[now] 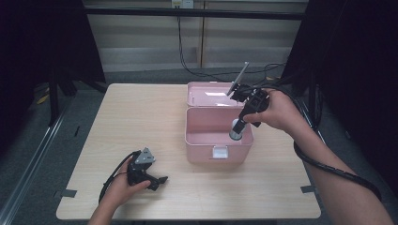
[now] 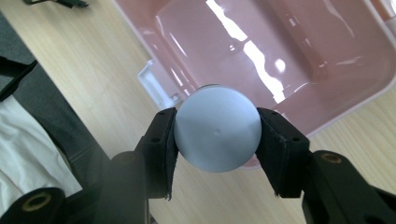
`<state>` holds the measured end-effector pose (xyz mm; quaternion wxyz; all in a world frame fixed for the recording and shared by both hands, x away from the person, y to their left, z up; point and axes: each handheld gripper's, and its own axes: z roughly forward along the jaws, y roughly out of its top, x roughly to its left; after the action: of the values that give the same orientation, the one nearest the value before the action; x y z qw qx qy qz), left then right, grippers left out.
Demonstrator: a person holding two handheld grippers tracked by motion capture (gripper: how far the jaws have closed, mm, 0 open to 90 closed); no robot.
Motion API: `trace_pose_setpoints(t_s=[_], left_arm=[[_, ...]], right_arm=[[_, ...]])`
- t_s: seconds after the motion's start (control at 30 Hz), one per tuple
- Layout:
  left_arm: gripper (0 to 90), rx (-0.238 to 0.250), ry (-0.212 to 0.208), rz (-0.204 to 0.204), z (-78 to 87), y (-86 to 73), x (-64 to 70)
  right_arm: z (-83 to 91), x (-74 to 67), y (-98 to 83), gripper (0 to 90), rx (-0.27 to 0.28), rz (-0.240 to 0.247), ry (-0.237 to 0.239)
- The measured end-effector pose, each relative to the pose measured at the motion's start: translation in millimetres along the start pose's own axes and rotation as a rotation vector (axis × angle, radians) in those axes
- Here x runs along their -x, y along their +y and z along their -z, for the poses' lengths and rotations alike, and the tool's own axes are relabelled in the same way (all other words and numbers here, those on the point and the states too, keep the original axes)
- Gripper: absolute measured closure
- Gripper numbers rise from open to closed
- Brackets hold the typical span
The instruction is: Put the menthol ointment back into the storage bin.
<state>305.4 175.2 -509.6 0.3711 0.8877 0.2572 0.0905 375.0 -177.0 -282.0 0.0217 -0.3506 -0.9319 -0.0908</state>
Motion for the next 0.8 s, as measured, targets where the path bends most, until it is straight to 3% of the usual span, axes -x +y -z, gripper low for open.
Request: trace_pose_setpoints(t_s=[0.33, 0.47, 0.8], left_arm=[[2.4, 0.001, 0.000, 0.000, -0.1, 0.0, 0.0], [2.4, 0.001, 0.000, 0.000, -0.1, 0.0, 0.0], [2.4, 0.000, 0.001, 0.000, 0.0, 0.0, 0.0]], right_arm=[[-11.4, 17.0, 9.9, 50.6, 0.004, -0.088, -0.015], [-17.9, 20.7, 13.7, 50.6, -0.020, -0.133, -0.025], [-32.0, 30.7, 23.2, 50.6, 0.004, -0.225, -0.042]])
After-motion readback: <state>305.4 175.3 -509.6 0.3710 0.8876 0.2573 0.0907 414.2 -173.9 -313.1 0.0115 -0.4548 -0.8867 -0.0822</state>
